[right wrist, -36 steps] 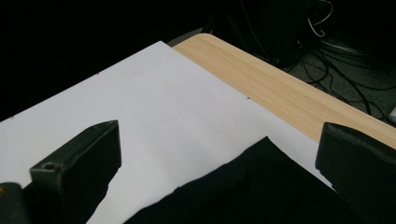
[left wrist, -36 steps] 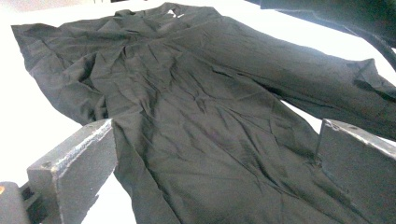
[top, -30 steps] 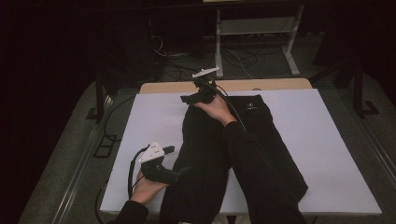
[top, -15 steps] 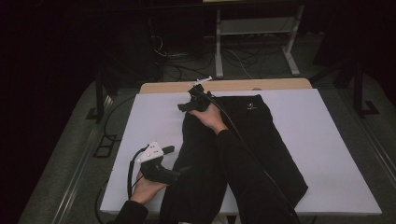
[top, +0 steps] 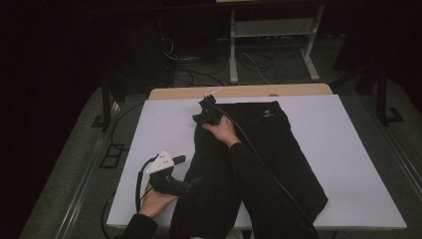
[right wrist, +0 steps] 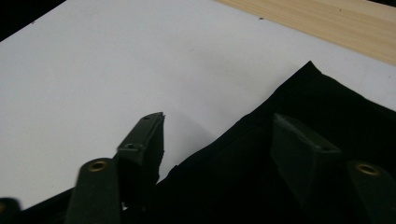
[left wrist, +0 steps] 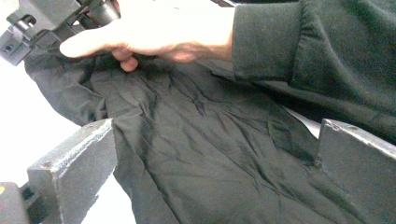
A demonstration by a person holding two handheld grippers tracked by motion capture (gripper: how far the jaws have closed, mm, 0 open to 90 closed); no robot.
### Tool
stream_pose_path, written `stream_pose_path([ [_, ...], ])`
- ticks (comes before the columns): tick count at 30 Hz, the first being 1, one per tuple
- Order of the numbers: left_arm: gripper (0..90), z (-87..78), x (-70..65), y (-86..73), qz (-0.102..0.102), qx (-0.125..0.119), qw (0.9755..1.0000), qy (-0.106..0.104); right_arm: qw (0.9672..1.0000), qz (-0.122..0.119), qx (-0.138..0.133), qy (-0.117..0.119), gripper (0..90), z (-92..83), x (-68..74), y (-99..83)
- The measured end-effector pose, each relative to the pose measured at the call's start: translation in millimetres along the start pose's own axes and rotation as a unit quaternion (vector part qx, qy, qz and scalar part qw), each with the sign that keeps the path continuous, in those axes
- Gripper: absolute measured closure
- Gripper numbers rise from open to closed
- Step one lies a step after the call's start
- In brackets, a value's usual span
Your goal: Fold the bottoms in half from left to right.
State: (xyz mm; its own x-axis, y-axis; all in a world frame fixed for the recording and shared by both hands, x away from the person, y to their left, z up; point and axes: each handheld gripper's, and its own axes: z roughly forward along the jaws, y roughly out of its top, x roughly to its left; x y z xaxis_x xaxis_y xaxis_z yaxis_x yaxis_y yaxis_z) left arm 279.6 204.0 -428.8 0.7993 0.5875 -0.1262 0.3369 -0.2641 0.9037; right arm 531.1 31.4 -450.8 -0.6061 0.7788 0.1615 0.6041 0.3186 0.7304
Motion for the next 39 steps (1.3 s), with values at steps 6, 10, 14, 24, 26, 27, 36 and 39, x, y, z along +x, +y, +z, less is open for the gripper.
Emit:
stream_pose_path([
  [6, 0.0, -0.3, 0.0, 0.1, 0.002, 0.0, 1.0, 0.004, 0.9999, 0.003, 0.0, -0.015, 46.5, 2.4, 0.2, -3.8],
  [10, 0.0, -1.0, 0.6, 0.2, 0.002, -0.001, 1.0, 0.007, 0.9997, -0.005, -0.003, -0.022, 53.0, 3.3, 2.2, -4.4],
  [14, 0.0, -2.2, 1.6, 0.2, -0.002, -0.004, 0.9999, 0.012, 0.9993, -0.012, -0.002, -0.036, 62.3, 3.9, 6.1, -5.0],
  [24, 0.0, -3.9, -0.3, -2.2, -0.005, 0.001, 0.9992, 0.038, 0.9996, -0.004, 0.01, -0.027, 84.5, 2.6, 4.7, -2.9],
  [26, 0.0, -5.0, -1.0, -3.1, -0.006, 0.007, 0.9991, 0.042, 0.9996, -0.007, 0.012, -0.026, 84.9, 1.9, 4.7, -2.8],
  [27, 0.0, -5.6, -2.0, -3.2, -0.006, 0.013, 0.9988, 0.046, 0.9995, -0.009, 0.012, -0.027, 85.2, 1.3, 4.6, -2.7],
  [36, 0.0, -7.7, -11.0, -0.5, -0.007, 0.029, 0.9988, 0.04, 0.9993, -0.016, -0.011, -0.032, 85.9, -11.5, 3.3, -1.8],
  [39, 0.0, -9.2, -15.7, -0.3, -0.003, 0.043, 0.998, 0.045, 0.9993, -0.013, -0.016, -0.031, 85.9, -14.6, 2.5, -2.5],
])
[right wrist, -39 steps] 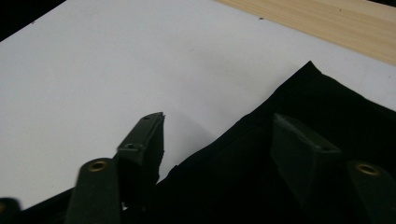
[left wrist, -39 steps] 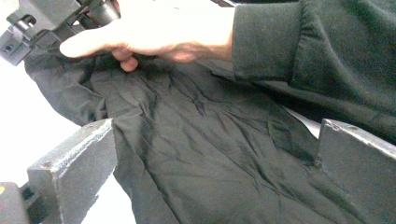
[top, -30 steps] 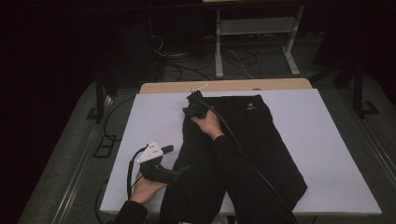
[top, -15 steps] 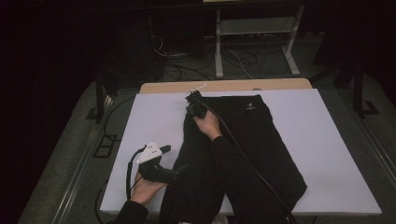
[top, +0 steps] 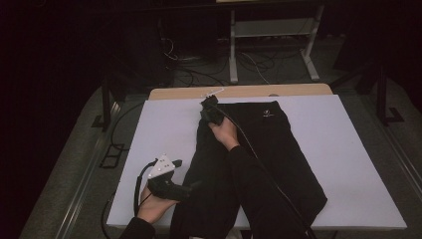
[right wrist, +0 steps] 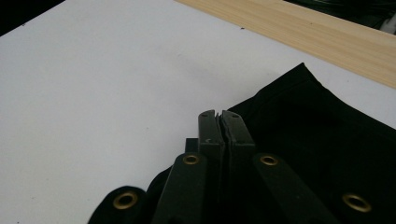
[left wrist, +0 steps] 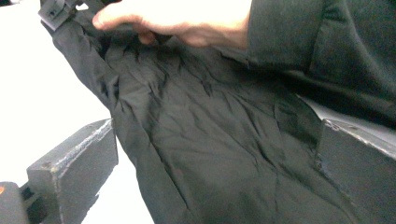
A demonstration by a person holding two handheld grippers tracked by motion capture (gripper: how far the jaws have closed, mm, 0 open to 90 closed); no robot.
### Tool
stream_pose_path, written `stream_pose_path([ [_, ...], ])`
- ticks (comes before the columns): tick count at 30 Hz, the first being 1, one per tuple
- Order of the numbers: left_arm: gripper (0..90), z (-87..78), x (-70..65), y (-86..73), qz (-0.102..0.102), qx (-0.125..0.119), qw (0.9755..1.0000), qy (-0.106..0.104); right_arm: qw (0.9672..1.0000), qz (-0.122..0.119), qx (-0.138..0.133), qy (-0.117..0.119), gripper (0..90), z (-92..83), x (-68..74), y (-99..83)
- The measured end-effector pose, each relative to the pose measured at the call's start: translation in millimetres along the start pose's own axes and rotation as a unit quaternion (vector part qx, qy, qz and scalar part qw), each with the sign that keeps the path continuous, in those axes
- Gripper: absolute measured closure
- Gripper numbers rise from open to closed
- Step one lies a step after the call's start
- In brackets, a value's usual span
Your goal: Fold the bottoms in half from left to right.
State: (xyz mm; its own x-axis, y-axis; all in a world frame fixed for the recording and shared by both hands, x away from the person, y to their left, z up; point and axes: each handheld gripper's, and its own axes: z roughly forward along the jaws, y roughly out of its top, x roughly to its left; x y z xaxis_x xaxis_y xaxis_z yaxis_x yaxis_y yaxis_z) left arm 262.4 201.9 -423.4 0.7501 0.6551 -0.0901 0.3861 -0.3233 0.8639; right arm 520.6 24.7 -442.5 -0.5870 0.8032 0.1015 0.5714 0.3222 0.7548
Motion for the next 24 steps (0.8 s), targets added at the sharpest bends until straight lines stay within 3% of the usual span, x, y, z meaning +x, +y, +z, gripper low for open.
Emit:
stream_pose_path([
  [8, 0.0, -9.5, -1.0, -1.4, -0.015, 0.017, 0.9997, -0.006, 0.9999, 0.001, -0.01, 0.002, 86.0, -4.9, 2.5, -3.9],
  [17, 0.0, -20.3, 7.0, -13.0, -0.036, 0.039, 0.9986, 0.004, 0.9999, -0.002, -0.013, 0.003, 86.1, -12.3, 4.4, -6.9],
  [24, 0.0, -26.4, 10.6, -20.2, -0.054, 0.051, 0.9972, -0.011, 0.9998, -0.005, -0.017, 0.004, 86.2, -18.4, 4.9, -5.0],
])
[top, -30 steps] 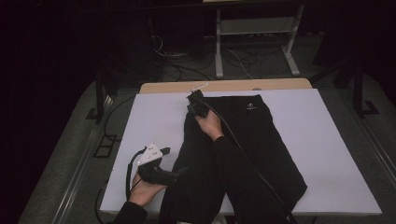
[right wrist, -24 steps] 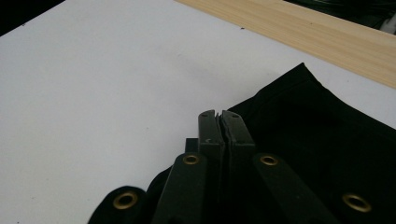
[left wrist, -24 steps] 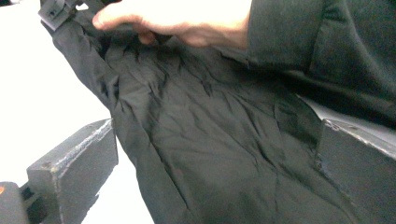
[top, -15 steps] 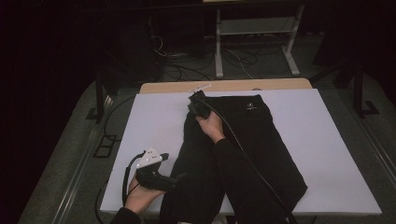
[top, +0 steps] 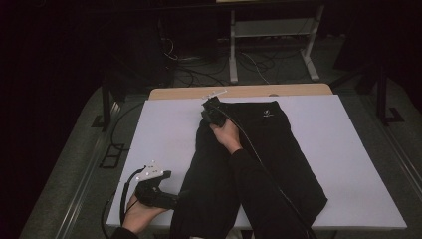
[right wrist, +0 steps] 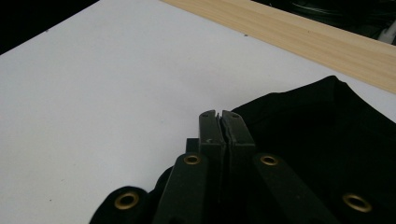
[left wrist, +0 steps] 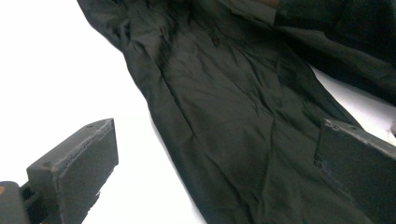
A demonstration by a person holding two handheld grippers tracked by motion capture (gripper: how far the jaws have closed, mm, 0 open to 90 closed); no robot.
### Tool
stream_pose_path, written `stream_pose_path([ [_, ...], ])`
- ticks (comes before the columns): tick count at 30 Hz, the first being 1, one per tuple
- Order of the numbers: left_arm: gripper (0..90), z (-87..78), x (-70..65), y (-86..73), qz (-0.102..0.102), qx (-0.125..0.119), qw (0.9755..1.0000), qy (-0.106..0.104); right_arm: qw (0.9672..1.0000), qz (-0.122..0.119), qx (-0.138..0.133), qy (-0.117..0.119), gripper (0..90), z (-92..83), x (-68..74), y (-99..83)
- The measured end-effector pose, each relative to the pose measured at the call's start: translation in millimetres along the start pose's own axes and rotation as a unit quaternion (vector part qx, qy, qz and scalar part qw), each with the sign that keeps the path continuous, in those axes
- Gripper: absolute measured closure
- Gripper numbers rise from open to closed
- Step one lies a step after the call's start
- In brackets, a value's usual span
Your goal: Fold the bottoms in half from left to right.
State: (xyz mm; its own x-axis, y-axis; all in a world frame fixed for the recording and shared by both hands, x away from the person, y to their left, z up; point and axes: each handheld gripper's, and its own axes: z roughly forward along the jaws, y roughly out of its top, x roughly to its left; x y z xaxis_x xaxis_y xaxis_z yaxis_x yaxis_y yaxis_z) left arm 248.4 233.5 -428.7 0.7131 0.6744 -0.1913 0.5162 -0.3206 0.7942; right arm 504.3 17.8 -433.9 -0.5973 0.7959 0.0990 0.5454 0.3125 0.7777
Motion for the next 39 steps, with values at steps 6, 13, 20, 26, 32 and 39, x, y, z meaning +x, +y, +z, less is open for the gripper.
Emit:
stream_pose_path([
  [6, 0.0, 1.3, 2.9, -5.1, -0.017, 0.016, 0.9996, -0.015, 1.0, -0.001, -0.005, -0.001, 86.2, -2.3, 2.0, 1.5],
  [13, 1.6, 4.0, 6.3, -10.5, -0.034, 0.039, 0.9979, -0.039, 1.0, -0.002, -0.005, -0.001, 86.2, -3.9, 1.7, 0.3],
  [20, 8.1, 4.0, 9.0, -14.2, -0.043, 0.057, 0.9957, -0.058, 1.0, -0.001, -0.005, -0.001, 86.1, -5.6, -0.7, -0.9],
  [26, 15.0, 4.4, 11.2, -15.1, -0.055, 0.068, 0.994, -0.066, 0.9999, 0.0, -0.011, -0.001, 86.1, -8.1, -0.9, 1.4],
  [32, 24.1, 5.5, 12.6, -16.5, -0.063, 0.086, 0.9912, -0.079, 1.0, -0.003, -0.009, 0.0, 86.1, -6.5, 1.3, 0.2],
  [39, 35.4, 5.4, 11.0, -15.2, -0.022, 0.125, 0.9856, -0.111, 0.9999, -0.004, -0.009, 0.002, 86.1, -4.6, 4.0, -0.6],
])
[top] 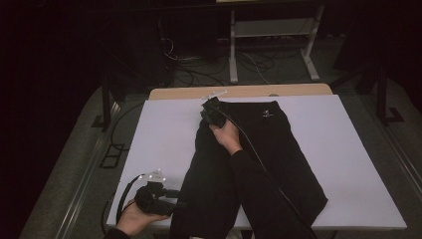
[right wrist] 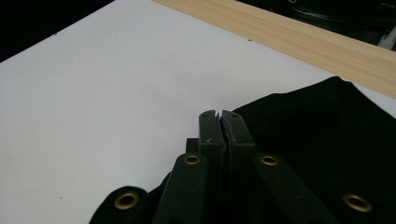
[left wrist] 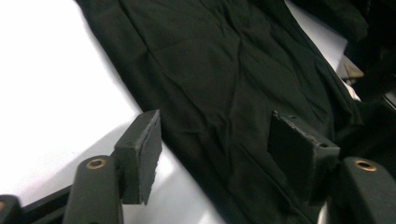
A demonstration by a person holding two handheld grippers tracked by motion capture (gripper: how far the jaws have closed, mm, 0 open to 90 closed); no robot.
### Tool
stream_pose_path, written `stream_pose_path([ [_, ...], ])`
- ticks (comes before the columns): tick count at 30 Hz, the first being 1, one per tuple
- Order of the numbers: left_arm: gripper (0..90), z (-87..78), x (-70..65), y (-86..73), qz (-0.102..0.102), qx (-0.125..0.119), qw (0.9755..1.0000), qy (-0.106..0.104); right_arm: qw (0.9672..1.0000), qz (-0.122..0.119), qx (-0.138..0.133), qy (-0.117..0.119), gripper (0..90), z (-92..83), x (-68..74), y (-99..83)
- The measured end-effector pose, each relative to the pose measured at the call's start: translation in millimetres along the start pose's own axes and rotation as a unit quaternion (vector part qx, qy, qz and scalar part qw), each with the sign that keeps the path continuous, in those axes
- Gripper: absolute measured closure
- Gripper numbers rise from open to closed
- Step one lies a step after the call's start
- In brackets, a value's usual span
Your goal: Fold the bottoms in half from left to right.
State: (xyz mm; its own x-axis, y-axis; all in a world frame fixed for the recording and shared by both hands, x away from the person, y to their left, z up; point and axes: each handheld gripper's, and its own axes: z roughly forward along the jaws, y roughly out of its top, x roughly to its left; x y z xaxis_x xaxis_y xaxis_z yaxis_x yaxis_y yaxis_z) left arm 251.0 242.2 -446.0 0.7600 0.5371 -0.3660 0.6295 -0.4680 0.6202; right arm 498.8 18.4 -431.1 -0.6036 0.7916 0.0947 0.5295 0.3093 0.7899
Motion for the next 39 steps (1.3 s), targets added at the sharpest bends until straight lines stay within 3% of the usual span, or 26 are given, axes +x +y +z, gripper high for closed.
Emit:
stream_pose_path([
  [5, 53.9, 1.4, -1.7, -0.9, 0.002, 0.008, 1.0, -0.003, 1.0, -0.004, 0.001, 0.002, 86.1, 1.8, 3.5, -1.2],
  [6, 57.5, 1.6, -2.6, -1.4, 0.006, 0.008, 0.9999, 0.002, 1.0, -0.004, 0.001, 0.003, 86.1, 1.9, 3.8, -1.2],
  [9, 67.5, 2.1, -6.5, -1.3, 0.045, 0.017, 0.9985, 0.028, 1.0, -0.003, -0.001, 0.003, 86.1, 1.6, 4.4, -0.7],
  [12, 80.7, 2.9, -8.2, 0.7, 0.054, 0.027, 0.9967, 0.054, 1.0, -0.003, -0.002, 0.003, 86.1, 0.4, 4.2, -0.1],
  [14, 87.6, 3.3, -7.9, 1.4, 0.061, 0.03, 0.9963, 0.052, 1.0, -0.003, -0.003, 0.002, 86.1, -0.5, 4.0, 0.3],
  [22, 88.8, 2.7, -7.3, 5.1, 0.041, 0.043, 0.997, 0.048, 1.0, -0.002, -0.004, 0.003, 86.2, -5.3, 0.7, 2.9],
  [33, 88.9, -2.4, -11.3, 10.4, 0.054, 0.037, 0.9969, 0.043, 0.9999, -0.002, 0.005, 0.015, 86.3, -13.4, -7.9, 8.1],
  [39, 88.8, -6.0, -15.8, 15.7, 0.076, 0.03, 0.9961, 0.035, 0.9998, -0.001, 0.011, 0.016, 86.3, -19.8, -13.9, 10.5],
])
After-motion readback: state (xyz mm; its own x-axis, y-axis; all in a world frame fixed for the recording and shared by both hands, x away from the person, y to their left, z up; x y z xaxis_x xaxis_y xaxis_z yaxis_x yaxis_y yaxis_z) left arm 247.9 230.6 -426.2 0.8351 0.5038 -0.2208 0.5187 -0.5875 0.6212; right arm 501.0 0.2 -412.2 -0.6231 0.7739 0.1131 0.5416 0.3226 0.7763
